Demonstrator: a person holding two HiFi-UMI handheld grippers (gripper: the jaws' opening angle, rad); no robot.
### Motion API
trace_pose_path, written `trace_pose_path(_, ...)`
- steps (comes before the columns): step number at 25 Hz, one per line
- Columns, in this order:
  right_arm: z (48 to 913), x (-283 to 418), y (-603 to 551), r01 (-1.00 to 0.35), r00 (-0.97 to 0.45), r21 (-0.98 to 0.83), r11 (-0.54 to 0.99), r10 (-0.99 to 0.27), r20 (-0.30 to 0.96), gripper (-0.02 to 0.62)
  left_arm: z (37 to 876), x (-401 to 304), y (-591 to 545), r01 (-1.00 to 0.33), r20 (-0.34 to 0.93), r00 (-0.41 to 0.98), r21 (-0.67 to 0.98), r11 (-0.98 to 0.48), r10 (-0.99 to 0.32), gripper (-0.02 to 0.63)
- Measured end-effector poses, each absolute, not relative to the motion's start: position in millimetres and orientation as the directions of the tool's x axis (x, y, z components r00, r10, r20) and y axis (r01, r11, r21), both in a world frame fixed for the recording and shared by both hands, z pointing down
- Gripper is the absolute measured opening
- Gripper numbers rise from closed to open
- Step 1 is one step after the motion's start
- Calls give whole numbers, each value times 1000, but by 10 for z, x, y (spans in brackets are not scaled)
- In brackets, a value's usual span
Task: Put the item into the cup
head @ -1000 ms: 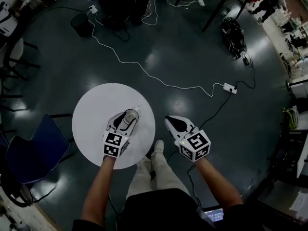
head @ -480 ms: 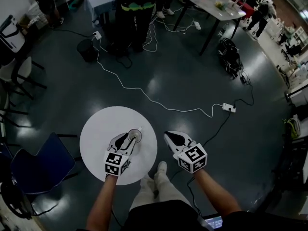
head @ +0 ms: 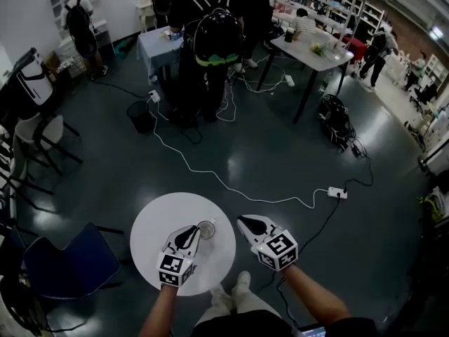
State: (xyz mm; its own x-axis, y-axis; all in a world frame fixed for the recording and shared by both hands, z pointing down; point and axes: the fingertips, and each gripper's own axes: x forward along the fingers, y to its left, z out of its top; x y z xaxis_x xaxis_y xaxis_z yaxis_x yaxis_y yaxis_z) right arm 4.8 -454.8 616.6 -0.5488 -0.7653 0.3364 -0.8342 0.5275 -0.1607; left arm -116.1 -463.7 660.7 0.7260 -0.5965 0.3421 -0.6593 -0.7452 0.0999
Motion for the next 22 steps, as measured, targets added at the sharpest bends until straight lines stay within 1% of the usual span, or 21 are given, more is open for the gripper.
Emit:
trace_pose_path(10,5537,-74,-4281,-831,-553,-105,546,-792,259,17,5947,-1368,-4266,-684,262,713,57,-727,-650,26)
trace_pose_path(14,5384,-249,-4142,-824,-562,-78,561,-792,239,17,5633,-1470,-4067,-685,258,713,57,-726,-653,20)
trace_pose_path(18,5279,-385,-4078,-820,-568,-58,570,-794,216,17,5656,-1612,-4001,-688,211,714,36,-725,-667,18)
trace_pose_path(22,5169,-522,-4023,-819,-570,-48,572,-799,194,17,5475,-1725,-3872,-689,205,714,38,-724,-669,17)
